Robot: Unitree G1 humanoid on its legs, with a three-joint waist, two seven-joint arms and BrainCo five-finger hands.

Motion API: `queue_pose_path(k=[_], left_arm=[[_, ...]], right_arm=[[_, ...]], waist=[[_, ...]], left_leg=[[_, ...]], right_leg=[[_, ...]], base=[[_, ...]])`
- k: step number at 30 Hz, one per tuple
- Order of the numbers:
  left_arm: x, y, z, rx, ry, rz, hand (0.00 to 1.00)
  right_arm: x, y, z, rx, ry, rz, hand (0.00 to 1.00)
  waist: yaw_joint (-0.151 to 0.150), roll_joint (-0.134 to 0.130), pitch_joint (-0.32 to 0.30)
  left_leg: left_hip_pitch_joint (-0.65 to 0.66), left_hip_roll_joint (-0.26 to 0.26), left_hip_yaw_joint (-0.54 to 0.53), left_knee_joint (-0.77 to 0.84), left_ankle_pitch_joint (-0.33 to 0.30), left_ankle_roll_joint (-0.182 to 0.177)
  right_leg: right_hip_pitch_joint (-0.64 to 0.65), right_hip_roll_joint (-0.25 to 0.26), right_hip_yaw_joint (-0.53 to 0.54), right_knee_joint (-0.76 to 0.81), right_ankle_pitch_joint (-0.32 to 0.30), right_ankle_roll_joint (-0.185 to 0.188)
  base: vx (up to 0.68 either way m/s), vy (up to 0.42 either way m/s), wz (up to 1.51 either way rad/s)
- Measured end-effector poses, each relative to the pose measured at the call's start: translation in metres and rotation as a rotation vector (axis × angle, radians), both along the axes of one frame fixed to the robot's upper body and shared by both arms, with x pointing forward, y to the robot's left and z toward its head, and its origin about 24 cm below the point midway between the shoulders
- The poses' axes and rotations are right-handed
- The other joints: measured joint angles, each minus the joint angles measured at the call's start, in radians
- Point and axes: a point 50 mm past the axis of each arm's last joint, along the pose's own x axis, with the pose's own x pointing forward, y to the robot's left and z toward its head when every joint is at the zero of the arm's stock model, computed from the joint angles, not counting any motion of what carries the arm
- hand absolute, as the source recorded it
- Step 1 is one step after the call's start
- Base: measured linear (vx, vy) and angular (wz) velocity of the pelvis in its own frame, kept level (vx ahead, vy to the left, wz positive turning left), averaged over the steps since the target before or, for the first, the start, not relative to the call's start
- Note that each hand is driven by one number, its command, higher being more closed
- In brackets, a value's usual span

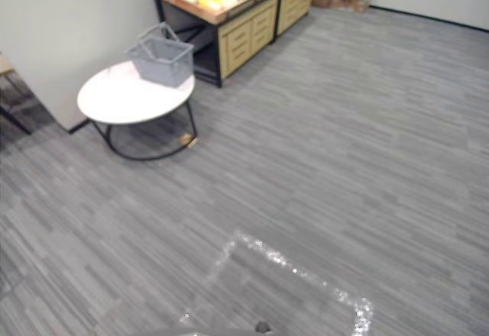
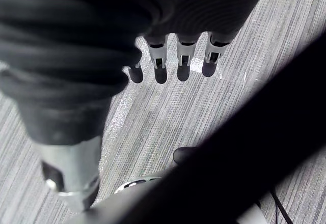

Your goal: Pick vegetable in the basket

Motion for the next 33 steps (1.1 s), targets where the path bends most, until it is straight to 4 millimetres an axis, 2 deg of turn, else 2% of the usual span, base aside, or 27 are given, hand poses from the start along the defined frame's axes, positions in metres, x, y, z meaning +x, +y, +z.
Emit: queue_pose_path(k=[17,19,20,21,23,24,26,27,28,30,32,33], left_arm=[[0.003,0.001,0.0,0.022,0.002,-0.029,0.0],[0.006,0.002,0.001,0.017,-0.005,-0.012,0.0],[0.008,0.002,0.001,0.017,-0.011,-0.001,0.0],[0.012,0.003,0.001,0.019,-0.018,0.01,0.0],[0.019,0.01,0.003,0.032,-0.039,0.044,0.0],[0.022,0.013,0.004,0.037,-0.047,0.056,0.0],[0.023,0.016,0.005,0.045,-0.056,0.067,0.0],[0.025,0.013,0.005,0.036,-0.068,0.074,0.0],[0.026,0.011,0.005,0.031,-0.071,0.076,0.0],[0.026,0.007,0.004,0.016,-0.075,0.115,0.0],[0.022,0.006,0.003,0.009,-0.072,0.152,0.0],[0.02,0.006,0.003,0.006,-0.073,0.175,0.0]], right_arm=[[0.002,0.0,0.0,-0.005,-0.004,0.046,0.0],[0.006,0.0,0.001,0.001,-0.013,0.046,0.0],[0.011,0.0,0.001,0.005,-0.025,0.05,0.0],[0.018,0.0,0.002,0.008,-0.044,0.054,0.0],[0.025,0.005,0.002,0.022,-0.065,0.04,0.0],[0.025,0.007,0.001,0.028,-0.066,0.036,0.0],[0.023,0.009,0.001,0.038,-0.065,0.017,0.0],[0.017,0.005,0.001,0.03,-0.056,0.012,0.0],[0.016,0.003,0.001,0.024,-0.055,0.011,0.0],[0.013,0.0,0.002,0.016,-0.056,0.01,0.0],[0.018,-0.002,0.003,0.012,-0.069,0.014,0.0],[0.019,-0.002,0.003,0.011,-0.073,0.012,0.0]], waist=[[0.0,-0.008,0.007],[-0.002,-0.007,0.022],[-0.002,0.004,0.034],[-0.003,-0.002,0.055],[-0.002,-0.025,0.085],[0.0,-0.035,0.099],[-0.001,-0.051,0.111],[0.001,-0.039,0.128],[0.003,-0.032,0.134],[0.024,-0.03,0.146],[0.025,-0.028,0.147],[0.026,-0.025,0.151]], left_leg=[[0.002,0.004,0.007,0.0,-0.003,-0.004],[0.002,0.006,0.007,0.0,-0.003,-0.004],[0.001,0.01,0.007,0.004,-0.003,-0.004],[-0.014,0.016,0.008,0.021,-0.005,-0.007],[-0.058,0.027,0.007,0.106,-0.033,-0.032],[-0.101,0.038,0.006,0.209,-0.06,-0.039],[-0.176,0.047,-0.002,0.394,-0.066,-0.042],[-0.256,0.07,-0.032,0.599,-0.058,-0.041],[-0.278,0.075,-0.045,0.658,-0.046,-0.04],[-0.346,0.078,-0.049,0.816,0.033,-0.05],[-0.401,0.075,-0.044,0.825,-0.004,-0.043],[-0.43,0.077,-0.039,0.763,-0.007,-0.042]], right_leg=[[-0.003,0.003,0.006,-0.001,0.0,0.0],[-0.004,0.004,0.006,0.008,-0.003,-0.004],[-0.019,0.005,0.007,0.04,-0.015,-0.017],[-0.05,0.004,0.007,0.096,-0.042,-0.02],[-0.086,-0.002,0.005,0.166,-0.077,-0.03],[-0.091,-0.007,-0.004,0.196,-0.108,-0.032],[-0.081,-0.025,-0.019,0.223,-0.138,-0.047],[-0.05,-0.029,-0.04,0.242,-0.162,-0.05],[-0.039,-0.029,-0.046,0.252,-0.169,-0.053],[0.001,-0.048,-0.047,0.264,-0.191,-0.055],[0.003,-0.061,-0.043,0.259,-0.193,-0.057],[0.002,-0.063,-0.036,0.248,-0.192,-0.058]], base=[[-0.02,-0.015,-0.01],[0.0,0.0,0.0],[-0.03,-0.02,-0.03],[-0.05,-0.043,-0.01],[-0.06,-0.074,0.1],[-0.06,-0.087,0.26],[-0.06,-0.104,0.37],[-0.05,-0.108,0.38],[-0.03,-0.111,0.36],[0.01,-0.055,0.16],[0.02,-0.014,0.0],[0.04,0.017,-0.07]])
